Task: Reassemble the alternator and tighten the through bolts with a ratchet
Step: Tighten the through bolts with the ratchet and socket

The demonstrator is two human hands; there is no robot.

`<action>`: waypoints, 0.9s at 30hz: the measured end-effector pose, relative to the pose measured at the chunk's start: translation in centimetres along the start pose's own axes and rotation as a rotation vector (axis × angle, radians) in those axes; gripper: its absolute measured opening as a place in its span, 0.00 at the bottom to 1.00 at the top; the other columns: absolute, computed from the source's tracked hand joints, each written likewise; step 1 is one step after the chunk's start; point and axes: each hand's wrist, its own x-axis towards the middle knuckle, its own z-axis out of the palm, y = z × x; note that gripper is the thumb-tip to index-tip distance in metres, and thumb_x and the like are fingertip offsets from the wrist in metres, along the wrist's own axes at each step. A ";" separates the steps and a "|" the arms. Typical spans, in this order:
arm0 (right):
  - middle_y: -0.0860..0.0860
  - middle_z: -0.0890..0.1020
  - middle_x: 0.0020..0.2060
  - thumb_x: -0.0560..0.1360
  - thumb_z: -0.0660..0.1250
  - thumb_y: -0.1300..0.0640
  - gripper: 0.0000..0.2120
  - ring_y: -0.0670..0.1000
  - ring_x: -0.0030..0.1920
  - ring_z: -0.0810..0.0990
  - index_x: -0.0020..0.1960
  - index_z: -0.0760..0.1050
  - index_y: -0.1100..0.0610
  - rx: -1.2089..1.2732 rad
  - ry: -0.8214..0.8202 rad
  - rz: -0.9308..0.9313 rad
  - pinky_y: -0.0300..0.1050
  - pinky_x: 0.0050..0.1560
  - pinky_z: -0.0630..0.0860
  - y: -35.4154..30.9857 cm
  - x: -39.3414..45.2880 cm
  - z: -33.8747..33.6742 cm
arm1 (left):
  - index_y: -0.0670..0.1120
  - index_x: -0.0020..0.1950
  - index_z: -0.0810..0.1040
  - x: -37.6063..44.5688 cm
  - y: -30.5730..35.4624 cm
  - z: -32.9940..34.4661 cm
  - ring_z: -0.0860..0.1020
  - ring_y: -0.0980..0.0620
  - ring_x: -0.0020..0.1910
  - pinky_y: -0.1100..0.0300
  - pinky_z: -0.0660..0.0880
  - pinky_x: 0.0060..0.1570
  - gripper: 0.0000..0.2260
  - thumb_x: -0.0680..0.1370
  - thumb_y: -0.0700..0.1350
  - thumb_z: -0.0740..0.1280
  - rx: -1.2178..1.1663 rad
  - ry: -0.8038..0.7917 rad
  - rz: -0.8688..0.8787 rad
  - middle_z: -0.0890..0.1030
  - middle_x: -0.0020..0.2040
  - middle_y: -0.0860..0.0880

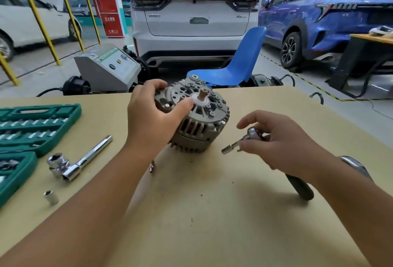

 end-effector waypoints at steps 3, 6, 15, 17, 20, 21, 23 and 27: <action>0.48 0.82 0.38 0.70 0.79 0.57 0.12 0.44 0.30 0.78 0.45 0.79 0.43 -0.129 0.058 0.038 0.32 0.27 0.71 0.5 0.1 0.7 | 0.57 0.65 0.75 0.3 0.3 0.1 0.73 0.58 0.53 0.74 0.65 0.48 0.30 0.69 0.72 0.66 0.039 -0.101 0.021 0.72 0.57 0.55; 0.49 0.83 0.36 0.68 0.80 0.58 0.14 0.46 0.26 0.80 0.46 0.79 0.46 -0.100 0.078 0.101 0.36 0.27 0.74 0.5 0.2 0.6 | 0.61 0.68 0.71 -0.3 0.7 0.7 0.72 0.53 0.64 0.65 0.69 0.61 0.34 0.67 0.74 0.66 0.087 -0.129 0.022 0.68 0.67 0.53; 0.45 0.83 0.45 0.72 0.79 0.53 0.14 0.47 0.35 0.82 0.52 0.79 0.40 -0.030 0.289 -0.013 0.41 0.36 0.75 0.9 0.6 0.8 | 0.66 0.74 0.61 -2.5 1.1 3.1 0.60 0.39 0.78 0.55 0.63 0.65 0.52 0.56 0.66 0.84 0.158 -0.146 0.020 0.44 0.83 0.52; 0.46 0.84 0.45 0.72 0.79 0.55 0.15 0.49 0.39 0.84 0.54 0.79 0.41 0.026 0.346 -0.060 0.45 0.39 0.78 0.7 0.6 0.8 | 0.65 0.74 0.61 -1.8 0.8 3.1 0.62 0.38 0.77 0.53 0.66 0.68 0.51 0.56 0.63 0.83 0.126 -0.180 0.050 0.47 0.83 0.49; 0.48 0.84 0.46 0.74 0.77 0.60 0.16 0.49 0.35 0.83 0.54 0.78 0.43 0.229 0.395 -0.169 0.42 0.34 0.77 0.1 0.1 0.9 | 0.65 0.74 0.61 -0.9 -0.4 1.9 0.63 0.40 0.79 0.46 0.69 0.74 0.50 0.55 0.62 0.80 0.041 -0.268 0.107 0.50 0.83 0.47; 0.49 0.84 0.47 0.75 0.76 0.60 0.16 0.50 0.31 0.81 0.53 0.77 0.43 0.296 0.401 -0.214 0.42 0.31 0.77 -0.2 0.0 0.9 | 0.66 0.73 0.61 -0.6 -0.8 1.4 0.61 0.42 0.80 0.47 0.68 0.75 0.50 0.55 0.61 0.79 0.015 -0.293 0.124 0.50 0.84 0.48; 0.50 0.85 0.49 0.74 0.76 0.58 0.16 0.53 0.28 0.80 0.53 0.76 0.41 0.335 0.405 -0.297 0.43 0.27 0.77 -0.5 -0.4 1.0 | 0.66 0.73 0.62 -0.3 -1.3 0.8 0.59 0.44 0.82 0.48 0.67 0.76 0.49 0.55 0.59 0.81 -0.018 -0.315 0.152 0.51 0.84 0.48; 0.48 0.85 0.48 0.71 0.75 0.48 0.14 0.51 0.32 0.83 0.54 0.75 0.40 0.264 0.382 -0.380 0.36 0.30 0.77 -0.8 -0.8 1.8 | 0.64 0.73 0.62 -1.1 -1.8 0.4 0.58 0.45 0.83 0.47 0.66 0.77 0.49 0.56 0.59 0.82 -0.039 -0.285 0.153 0.53 0.84 0.47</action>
